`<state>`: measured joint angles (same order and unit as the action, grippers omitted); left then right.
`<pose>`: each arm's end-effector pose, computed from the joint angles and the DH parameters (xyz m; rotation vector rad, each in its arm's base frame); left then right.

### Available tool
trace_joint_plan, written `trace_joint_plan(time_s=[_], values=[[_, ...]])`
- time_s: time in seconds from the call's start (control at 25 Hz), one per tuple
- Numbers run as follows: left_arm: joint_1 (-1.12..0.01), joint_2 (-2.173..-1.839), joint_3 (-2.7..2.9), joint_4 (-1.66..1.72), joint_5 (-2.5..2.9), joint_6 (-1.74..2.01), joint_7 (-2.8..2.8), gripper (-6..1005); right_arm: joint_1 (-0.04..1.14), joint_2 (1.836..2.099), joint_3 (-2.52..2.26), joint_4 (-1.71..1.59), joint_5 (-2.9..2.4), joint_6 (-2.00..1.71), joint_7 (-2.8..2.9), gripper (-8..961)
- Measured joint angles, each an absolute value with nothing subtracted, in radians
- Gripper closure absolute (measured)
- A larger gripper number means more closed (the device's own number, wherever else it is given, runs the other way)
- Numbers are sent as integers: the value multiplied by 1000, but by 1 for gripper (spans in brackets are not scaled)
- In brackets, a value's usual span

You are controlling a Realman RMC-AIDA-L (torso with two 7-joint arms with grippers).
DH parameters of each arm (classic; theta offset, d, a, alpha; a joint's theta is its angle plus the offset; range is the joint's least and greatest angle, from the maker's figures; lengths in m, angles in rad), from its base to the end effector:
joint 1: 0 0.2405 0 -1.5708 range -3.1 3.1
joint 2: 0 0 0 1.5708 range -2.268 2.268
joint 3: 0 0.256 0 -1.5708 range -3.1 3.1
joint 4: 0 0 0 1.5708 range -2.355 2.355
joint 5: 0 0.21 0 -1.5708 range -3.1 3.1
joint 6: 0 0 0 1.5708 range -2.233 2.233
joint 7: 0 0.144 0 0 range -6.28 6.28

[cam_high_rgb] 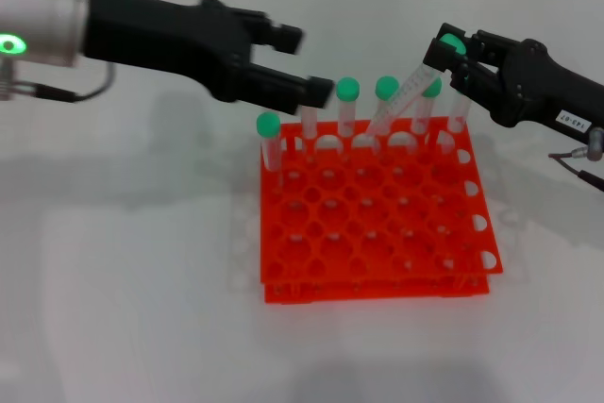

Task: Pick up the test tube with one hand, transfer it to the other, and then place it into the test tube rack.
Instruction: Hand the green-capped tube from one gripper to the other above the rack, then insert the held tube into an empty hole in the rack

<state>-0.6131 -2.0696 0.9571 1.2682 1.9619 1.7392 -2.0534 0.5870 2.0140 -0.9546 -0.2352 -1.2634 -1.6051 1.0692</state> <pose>-0.1357 0.3491 0.0542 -2.9482 -0.5688 -0.5093 0.2289 0.3358 -0.0045 -2.4153 0.5245 1.3286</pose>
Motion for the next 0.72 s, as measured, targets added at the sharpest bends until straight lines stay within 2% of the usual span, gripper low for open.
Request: trace_joint_plan(time_s=[0.24, 0.48, 0.72], values=[[-469, -2065, 954, 1512, 1968, 1790, -2196, 116, 576, 2010, -1081, -364, -1266, -1567, 1135, 695], [-273, -2079, 952, 1692, 1939, 1793, -2214, 117, 579, 2004, -1137, -487, -1300, -1518, 1234, 695], [-101, -2084, 950, 1719, 1859, 1747, -2107, 117, 588, 2006, -1138, -607, -1368, -1480, 1323, 695]])
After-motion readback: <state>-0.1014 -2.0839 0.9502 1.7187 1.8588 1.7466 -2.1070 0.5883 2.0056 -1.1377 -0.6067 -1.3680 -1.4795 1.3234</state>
